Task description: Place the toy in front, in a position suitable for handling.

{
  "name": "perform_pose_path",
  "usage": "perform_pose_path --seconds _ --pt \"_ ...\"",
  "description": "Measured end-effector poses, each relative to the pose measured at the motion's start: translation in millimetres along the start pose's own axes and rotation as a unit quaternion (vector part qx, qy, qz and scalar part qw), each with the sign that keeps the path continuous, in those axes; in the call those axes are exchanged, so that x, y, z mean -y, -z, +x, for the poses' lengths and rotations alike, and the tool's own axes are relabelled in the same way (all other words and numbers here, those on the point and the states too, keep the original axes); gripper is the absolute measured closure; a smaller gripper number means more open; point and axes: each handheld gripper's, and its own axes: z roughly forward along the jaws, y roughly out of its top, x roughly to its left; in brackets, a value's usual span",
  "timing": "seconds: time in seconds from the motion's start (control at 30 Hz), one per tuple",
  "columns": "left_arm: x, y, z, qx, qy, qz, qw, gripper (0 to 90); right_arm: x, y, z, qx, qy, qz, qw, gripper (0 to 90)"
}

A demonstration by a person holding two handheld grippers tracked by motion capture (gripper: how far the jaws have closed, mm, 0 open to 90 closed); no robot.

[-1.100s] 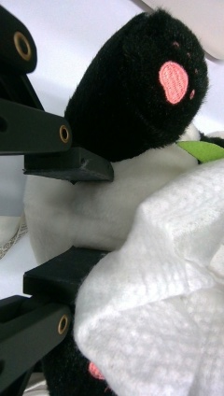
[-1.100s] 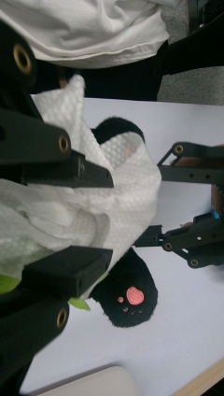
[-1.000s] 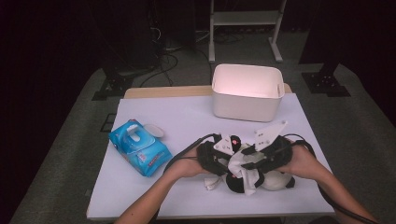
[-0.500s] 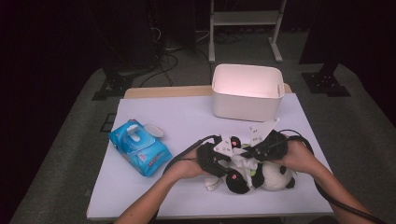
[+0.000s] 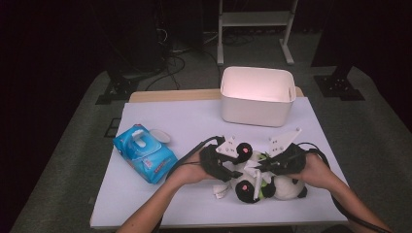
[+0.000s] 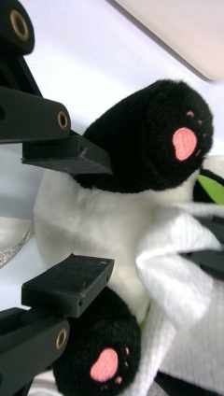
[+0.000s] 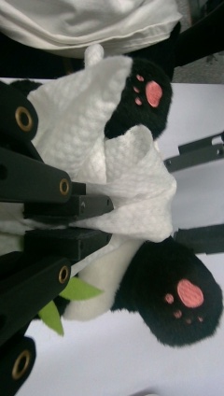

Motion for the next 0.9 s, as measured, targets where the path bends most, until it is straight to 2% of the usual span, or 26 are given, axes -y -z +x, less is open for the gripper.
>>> perform_pose_path --seconds 0.03,0.13,0.17,0.23,0.3,0.4,0.47,0.57,0.7,0.73,0.8,0.9 --pt "0.7 -3.4 -1.2 0.009 0.000 0.005 0.9999 46.8 0.1 0.6 0.6 -0.001 0.001 0.001 1.0000 84.2" --pt "1.6 -13.6 -4.5 0.019 -0.005 0.017 0.9997 47.0 -4.1 0.2 0.6 0.002 0.007 0.011 0.9999 84.2" --pt "1.6 -13.6 -4.5 0.019 -0.005 0.017 0.9997 47.8 -4.1 0.2 0.6 0.002 0.007 0.011 0.9999 84.2" --pt "2.1 -14.5 -2.2 0.020 0.001 0.018 0.9996 48.0 -14.7 -5.2 -1.2 0.000 0.020 0.027 0.9994 84.4" --pt "2.9 -14.5 -1.6 0.021 0.003 0.015 0.9997 48.2 -22.7 -9.2 -2.7 -0.005 0.024 0.029 0.9993 84.4" --pt "2.7 -14.7 -2.6 0.018 -0.001 0.017 0.9997 48.2 -33.1 -17.8 -2.9 -0.011 0.037 0.028 0.9989 84.4" --pt "2.6 -14.6 -3.7 0.014 -0.005 0.022 0.9996 48.4 -35.2 -21.9 -2.2 -0.016 0.034 0.032 0.9988 84.4" --pt "1.4 -14.7 -5.0 0.011 -0.008 0.022 0.9997 48.6 -30.7 -17.5 -5.7 -0.019 0.033 0.024 0.9990 84.4" --pt "0.8 -14.9 -4.7 0.010 -0.006 0.022 0.9997 48.6 -22.8 -5.3 -8.9 -0.002 0.026 0.027 0.9993 84.4" --pt "1.0 -15.1 -4.3 0.011 -0.003 0.019 0.9998 48.6 -14.0 5.2 -14.6 0.008 0.007 0.024 0.9997 84.3" --pt "0.4 -15.4 -3.8 0.010 -0.003 0.017 0.9998 48.6 -6.8 9.4 -19.5 0.003 -0.008 0.016 0.9998 84.3" --pt "-0.4 -14.6 -3.3 0.010 -0.004 0.018 0.9998 48.0 -0.6 7.0 -19.7 -0.002 -0.014 0.009 0.9999 84.3"
